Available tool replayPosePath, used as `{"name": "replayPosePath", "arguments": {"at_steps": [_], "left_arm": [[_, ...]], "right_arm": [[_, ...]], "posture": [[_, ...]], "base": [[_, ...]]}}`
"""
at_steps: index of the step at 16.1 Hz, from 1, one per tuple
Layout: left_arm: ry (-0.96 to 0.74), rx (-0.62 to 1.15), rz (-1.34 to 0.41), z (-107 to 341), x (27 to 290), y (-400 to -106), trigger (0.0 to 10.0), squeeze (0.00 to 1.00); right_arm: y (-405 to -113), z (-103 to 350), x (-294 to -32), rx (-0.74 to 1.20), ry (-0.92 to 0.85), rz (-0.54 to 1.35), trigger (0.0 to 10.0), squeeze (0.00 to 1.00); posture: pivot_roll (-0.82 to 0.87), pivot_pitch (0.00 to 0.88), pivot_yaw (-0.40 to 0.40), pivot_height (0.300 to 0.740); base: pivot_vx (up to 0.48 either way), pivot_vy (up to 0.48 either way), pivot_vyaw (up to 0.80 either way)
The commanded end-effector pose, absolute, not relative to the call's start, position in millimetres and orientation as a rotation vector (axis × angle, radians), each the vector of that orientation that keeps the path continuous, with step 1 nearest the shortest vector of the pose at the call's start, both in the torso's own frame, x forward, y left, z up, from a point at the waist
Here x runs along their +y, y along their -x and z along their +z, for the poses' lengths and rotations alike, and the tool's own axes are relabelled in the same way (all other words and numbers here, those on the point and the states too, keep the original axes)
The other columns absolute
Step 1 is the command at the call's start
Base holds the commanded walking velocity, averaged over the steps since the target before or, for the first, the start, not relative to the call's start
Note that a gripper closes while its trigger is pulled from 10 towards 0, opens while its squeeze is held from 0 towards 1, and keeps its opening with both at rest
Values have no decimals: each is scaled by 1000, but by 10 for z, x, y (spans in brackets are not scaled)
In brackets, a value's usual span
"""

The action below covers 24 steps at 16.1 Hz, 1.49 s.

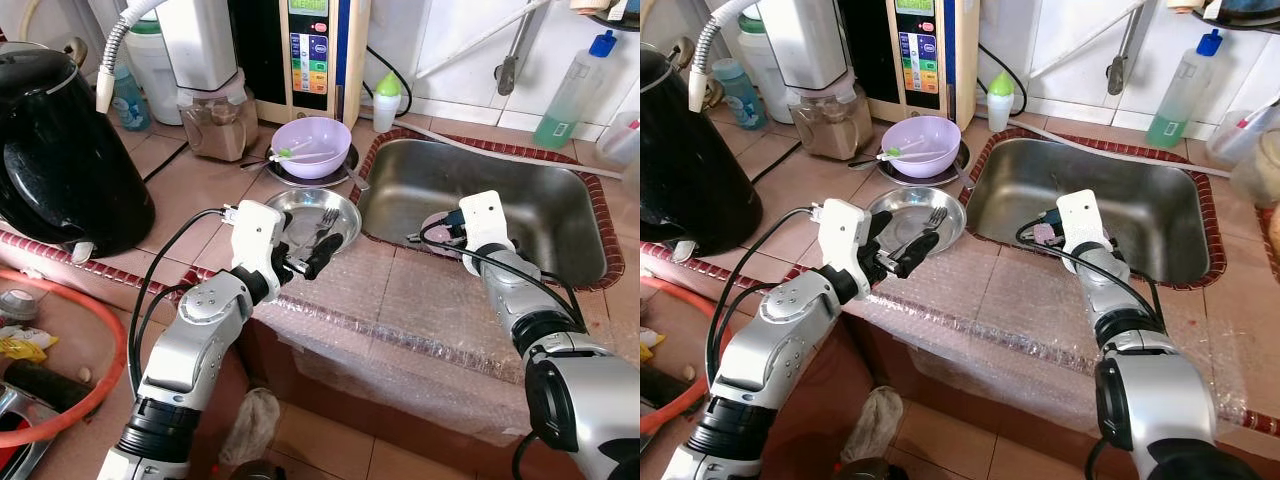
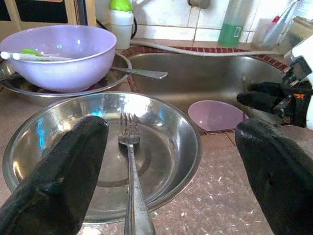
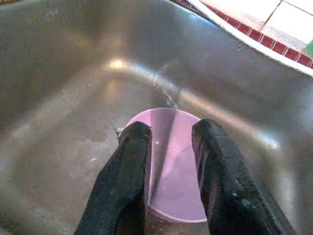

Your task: Kitchen organization

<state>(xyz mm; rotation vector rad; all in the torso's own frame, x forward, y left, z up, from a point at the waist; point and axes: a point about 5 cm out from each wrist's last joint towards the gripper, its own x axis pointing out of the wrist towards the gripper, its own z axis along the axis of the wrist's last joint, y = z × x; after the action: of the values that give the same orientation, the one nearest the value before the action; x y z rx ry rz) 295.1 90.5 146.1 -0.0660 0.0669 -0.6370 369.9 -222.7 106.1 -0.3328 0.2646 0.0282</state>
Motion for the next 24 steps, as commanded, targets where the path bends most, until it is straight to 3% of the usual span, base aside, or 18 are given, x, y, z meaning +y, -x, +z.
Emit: {"name": "replayPosePath", "arguments": {"at_steps": [1, 8, 12, 13, 14, 15, 19, 20, 21, 22, 24], "left_arm": [[47, 75, -634, 1433, 912, -2955, 10000, 1000], [5, 89, -593, 1338, 982, -2932, 10000, 1000], [-20, 46, -546, 1324, 1041, -2878, 10000, 1000], [-28, 39, -550, 1325, 1040, -2863, 10000, 855], [-28, 36, -550, 1324, 1043, -2848, 10000, 635], [-33, 32, -538, 1293, 1061, -2816, 10000, 0], [-89, 29, -529, 1196, 1085, -2782, 10000, 0], [-85, 18, -496, 1181, 1122, -2801, 10000, 0], [-102, 16, -475, 1137, 1154, -2827, 9020, 0], [-105, 18, -471, 1120, 1169, -2845, 2941, 0], [-106, 15, -472, 1102, 1171, -2854, 2745, 0]], "right_arm": [[-3650, 948, -2192, 307, 309, 49, 10000, 1000], [-3717, 1089, -2101, 207, 213, 71, 10000, 1000], [-3657, 1076, -1895, 84, 187, 124, 10000, 1000], [-3643, 1074, -1858, 70, 177, 136, 10000, 1000], [-3627, 1077, -1819, 53, 174, 146, 10000, 1000], [-3566, 1067, -1722, 19, 163, 191, 10000, 1000], [-3465, 1044, -1646, -3, 153, 218, 10000, 1000], [-3437, 1038, -1624, -6, 153, 231, 10000, 961], [-3393, 1030, -1616, -5, 172, 241, 10000, 753], [-3383, 1042, -1614, -3, 164, 236, 10000, 478], [-3374, 1050, -1612, -1, 164, 234, 10000, 420]], "posture": [[46, 0, 63, 740], [43, 0, 51, 740], [44, 0, 27, 740], [47, 0, 23, 740], [48, 0, 22, 740], [40, 0, 23, 740], [50, 0, 21, 740], [53, 0, 20, 740], [53, 0, 19, 740], [44, 0, 16, 740], [37, 0, 15, 740]], "base": [[0, 0, 0], [0, 0, 0], [0, 0, 0], [0, 0, 0], [0, 0, 0], [0, 0, 0], [0, 0, 0], [0, 0, 0], [0, 0, 0], [0, 0, 0], [0, 0, 0]]}}
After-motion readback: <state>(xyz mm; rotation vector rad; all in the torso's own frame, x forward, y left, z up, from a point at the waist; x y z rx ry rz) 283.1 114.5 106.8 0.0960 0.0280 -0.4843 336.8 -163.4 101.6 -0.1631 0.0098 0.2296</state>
